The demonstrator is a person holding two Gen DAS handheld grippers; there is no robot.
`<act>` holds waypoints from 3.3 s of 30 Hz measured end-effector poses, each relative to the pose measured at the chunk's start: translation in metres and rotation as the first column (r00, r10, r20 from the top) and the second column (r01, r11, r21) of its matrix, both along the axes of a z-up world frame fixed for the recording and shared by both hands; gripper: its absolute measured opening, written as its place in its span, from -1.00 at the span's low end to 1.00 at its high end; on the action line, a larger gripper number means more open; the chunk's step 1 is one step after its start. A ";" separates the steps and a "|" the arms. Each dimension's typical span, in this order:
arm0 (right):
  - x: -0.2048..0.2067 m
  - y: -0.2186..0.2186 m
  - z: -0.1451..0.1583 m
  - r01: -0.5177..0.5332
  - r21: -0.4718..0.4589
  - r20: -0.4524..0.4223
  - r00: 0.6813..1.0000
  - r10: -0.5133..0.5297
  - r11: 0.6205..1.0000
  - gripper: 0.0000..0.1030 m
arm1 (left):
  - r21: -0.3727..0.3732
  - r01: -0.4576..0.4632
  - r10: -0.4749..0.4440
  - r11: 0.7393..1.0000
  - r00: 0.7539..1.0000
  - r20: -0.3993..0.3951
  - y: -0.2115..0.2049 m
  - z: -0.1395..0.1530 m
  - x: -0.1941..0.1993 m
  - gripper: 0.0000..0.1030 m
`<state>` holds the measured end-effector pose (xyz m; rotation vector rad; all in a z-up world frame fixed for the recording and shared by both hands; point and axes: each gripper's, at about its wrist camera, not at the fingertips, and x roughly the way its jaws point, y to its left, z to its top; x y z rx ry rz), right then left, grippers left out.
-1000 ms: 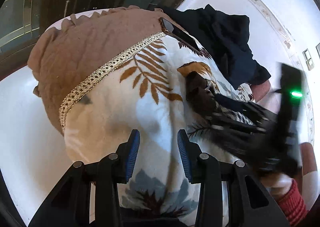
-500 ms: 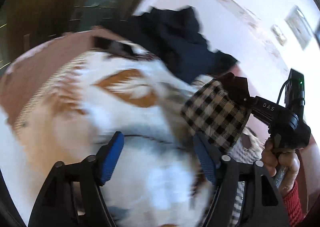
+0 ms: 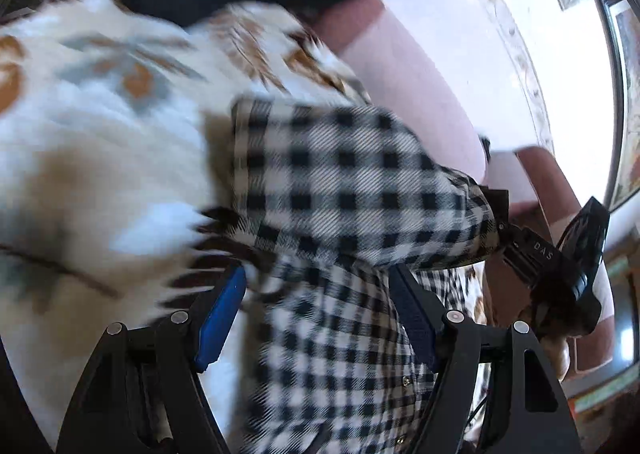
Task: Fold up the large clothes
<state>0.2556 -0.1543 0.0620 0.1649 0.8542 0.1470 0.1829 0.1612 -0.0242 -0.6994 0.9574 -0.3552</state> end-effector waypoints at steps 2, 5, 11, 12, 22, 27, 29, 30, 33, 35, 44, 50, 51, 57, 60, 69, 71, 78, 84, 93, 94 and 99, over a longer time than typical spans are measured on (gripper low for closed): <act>-0.003 -0.029 -0.009 0.055 0.007 -0.017 0.998 -0.055 0.998 -0.78 | -0.013 0.048 -0.048 0.999 0.999 -0.018 -0.017 -0.012 0.013 0.41; -0.002 -0.062 -0.023 0.116 0.035 -0.053 0.992 -0.114 0.993 -0.78 | -0.044 0.099 -0.101 0.994 0.994 -0.048 -0.038 -0.027 0.030 0.41; -0.011 -0.094 -0.032 0.174 0.054 -0.069 0.983 -0.170 0.983 -0.78 | -0.078 0.107 -0.110 0.991 0.994 -0.030 -0.048 -0.027 0.064 0.41; -0.013 -0.099 -0.030 0.178 0.056 -0.068 0.982 -0.174 0.982 -0.78 | -0.081 0.097 -0.100 0.992 0.995 -0.030 -0.048 -0.027 0.071 0.41; -0.034 -0.148 -0.046 0.272 0.038 -0.092 0.959 -0.267 0.962 -0.78 | 0.019 0.139 -0.136 0.990 0.985 -0.105 -0.075 -0.034 0.078 -0.85; -0.044 -0.179 -0.092 0.350 -0.010 -0.196 0.918 -0.345 0.937 -0.74 | 0.114 0.158 -0.145 0.981 0.982 -0.121 -0.096 -0.037 0.064 -0.88; -0.050 -0.188 -0.101 0.363 -0.026 -0.215 0.908 -0.360 0.931 -0.63 | 0.116 0.153 -0.137 0.981 0.981 -0.137 -0.096 -0.042 0.059 -0.88; -0.054 -0.192 -0.103 0.365 -0.026 -0.215 0.907 -0.362 0.931 -0.61 | 0.108 0.151 -0.135 0.983 0.980 -0.146 -0.094 -0.044 0.058 -0.88; -0.070 -0.199 -0.094 0.387 -0.051 -0.197 0.900 -0.389 0.921 -0.52 | 0.063 0.138 -0.126 0.988 0.978 -0.169 -0.085 -0.048 0.052 -0.88; -0.086 -0.199 -0.075 0.446 -0.130 -0.116 0.880 -0.460 0.886 -0.43 | 0.041 0.135 -0.126 0.990 0.977 -0.171 -0.078 -0.047 0.046 -0.88; -0.046 -0.101 -0.010 0.141 -0.028 -0.023 0.990 -0.142 0.990 -0.12 | 0.119 0.137 -0.130 0.983 0.989 -0.066 -0.073 -0.016 0.027 -0.28; 0.029 0.012 -0.020 -0.183 0.012 -0.096 0.978 0.183 0.983 0.13 | 0.009 0.042 -0.041 0.999 0.992 -0.116 -0.047 -0.028 0.035 0.23; 0.039 0.024 -0.024 -0.211 0.015 -0.114 0.971 0.212 0.977 0.14 | -0.011 0.033 -0.035 0.999 0.991 -0.131 -0.045 -0.032 0.037 0.23; 0.085 0.087 -0.062 -0.351 -0.107 -0.242 0.917 0.318 0.930 0.15 | -0.029 0.029 -0.033 0.999 0.986 -0.161 -0.046 -0.047 0.050 -0.35; 0.087 0.099 -0.071 -0.399 -0.140 -0.266 0.897 0.354 0.906 0.08 | -0.012 0.044 -0.045 0.999 0.982 -0.182 -0.051 -0.051 0.053 -0.86; 0.104 0.123 -0.068 -0.422 -0.206 -0.279 0.890 0.360 0.883 -0.93 | 0.004 -0.004 0.005 1.000 0.983 -0.184 -0.050 -0.045 0.037 -0.91; 0.114 0.130 -0.072 -0.404 -0.230 -0.275 0.899 0.339 0.885 -0.93 | 0.012 -0.011 0.013 1.000 0.982 -0.188 -0.047 -0.046 0.036 -0.92; 0.131 0.142 -0.108 -0.374 -0.286 -0.321 0.905 0.279 0.882 -0.92 | 0.002 -0.016 0.016 1.000 0.976 -0.217 -0.043 -0.048 0.033 -0.93; 0.127 0.094 -0.069 -0.274 -0.204 -0.255 0.942 0.219 0.940 -0.59 | 0.031 0.013 -0.007 0.999 0.986 -0.169 -0.040 -0.028 0.015 -0.92; 0.045 -0.104 -0.010 0.062 -0.212 -0.151 0.984 -0.096 0.975 -0.18 | 0.106 0.002 0.002 0.994 0.999 -0.041 -0.038 0.005 -0.006 -0.49; 0.035 -0.120 -0.014 0.088 -0.202 -0.166 0.979 -0.122 0.975 -0.18 | 0.107 0.003 0.002 0.994 0.999 -0.044 -0.032 0.003 -0.006 -0.49; -0.024 -0.178 -0.053 0.212 -0.086 -0.244 0.943 -0.227 0.973 0.02 | 0.139 0.011 -0.005 0.990 0.999 -0.049 -0.040 0.002 -0.001 -0.48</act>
